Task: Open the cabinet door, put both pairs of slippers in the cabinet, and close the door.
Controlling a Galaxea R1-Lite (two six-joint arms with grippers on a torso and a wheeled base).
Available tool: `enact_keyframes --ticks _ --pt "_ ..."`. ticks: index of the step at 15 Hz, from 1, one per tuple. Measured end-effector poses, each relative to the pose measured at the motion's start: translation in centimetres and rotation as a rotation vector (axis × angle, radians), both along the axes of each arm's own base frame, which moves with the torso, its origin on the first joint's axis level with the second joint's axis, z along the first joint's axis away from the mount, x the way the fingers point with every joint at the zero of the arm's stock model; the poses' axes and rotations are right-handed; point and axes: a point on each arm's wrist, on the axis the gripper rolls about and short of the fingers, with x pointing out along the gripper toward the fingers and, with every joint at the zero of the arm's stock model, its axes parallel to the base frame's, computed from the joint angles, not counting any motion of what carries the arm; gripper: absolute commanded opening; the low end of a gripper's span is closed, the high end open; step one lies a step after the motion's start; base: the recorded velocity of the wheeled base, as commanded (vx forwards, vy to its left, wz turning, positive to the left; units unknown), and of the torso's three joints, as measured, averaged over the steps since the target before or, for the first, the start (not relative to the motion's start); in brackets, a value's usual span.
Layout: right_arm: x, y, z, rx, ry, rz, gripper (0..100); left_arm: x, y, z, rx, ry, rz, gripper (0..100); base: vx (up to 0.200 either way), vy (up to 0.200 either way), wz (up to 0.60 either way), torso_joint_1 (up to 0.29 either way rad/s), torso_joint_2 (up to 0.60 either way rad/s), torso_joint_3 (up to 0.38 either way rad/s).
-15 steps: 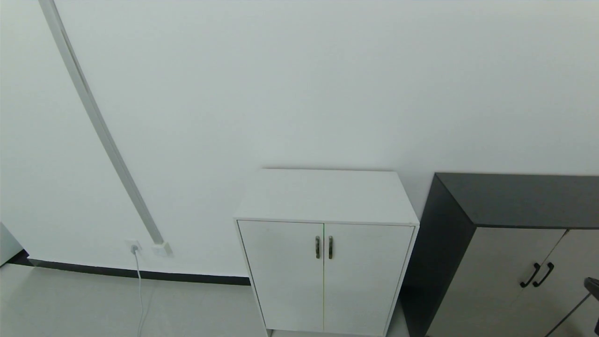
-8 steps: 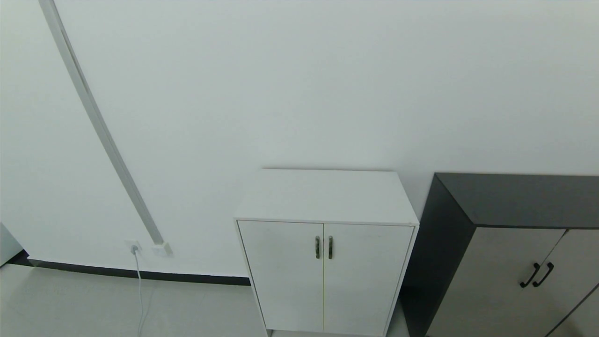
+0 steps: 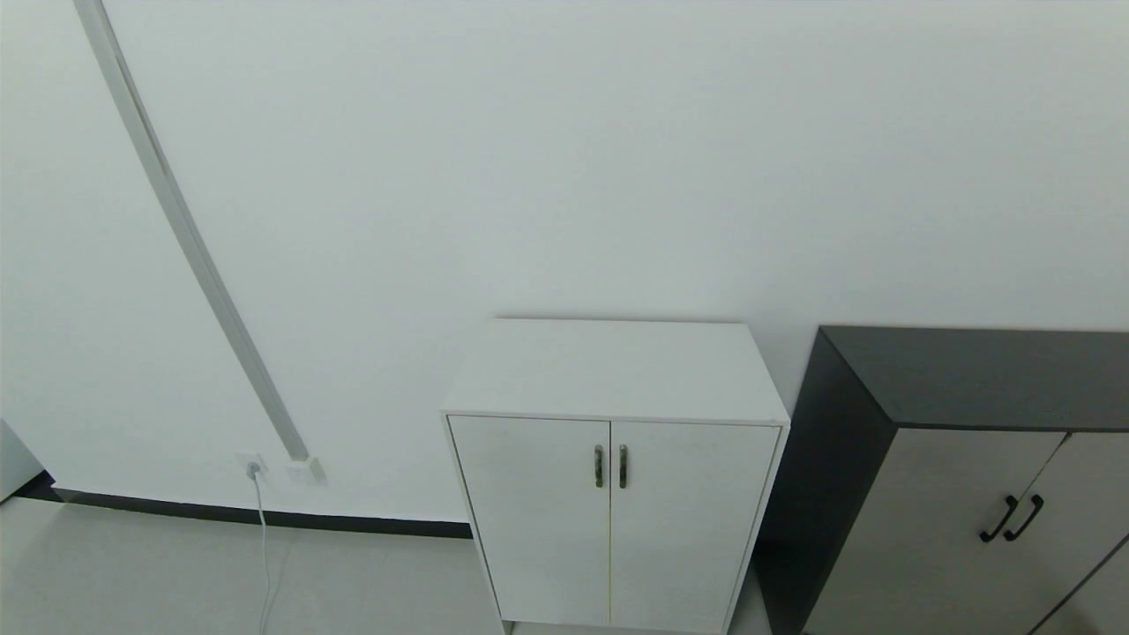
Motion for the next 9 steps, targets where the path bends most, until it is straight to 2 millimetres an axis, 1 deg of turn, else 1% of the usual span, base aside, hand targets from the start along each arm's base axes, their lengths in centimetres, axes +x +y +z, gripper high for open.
enact_keyframes --ticks 3,6,9 --pt "-0.3 0.0 -2.0 -0.001 0.041 0.031 0 0.0 0.0 0.0 0.000 0.000 0.000 0 0.000 0.000 0.00 0.000 0.00 0.000" --pt "-0.5 0.0 -2.4 -0.003 0.038 0.035 0 0.0 0.0 0.0 -0.001 0.000 0.000 0 0.000 0.000 0.00 0.000 0.00 0.000" --pt "-0.5 0.0 -2.4 -0.002 0.032 -0.006 0 0.0 0.0 0.0 -0.001 0.000 0.000 0 0.000 0.000 0.00 0.000 0.00 0.000"
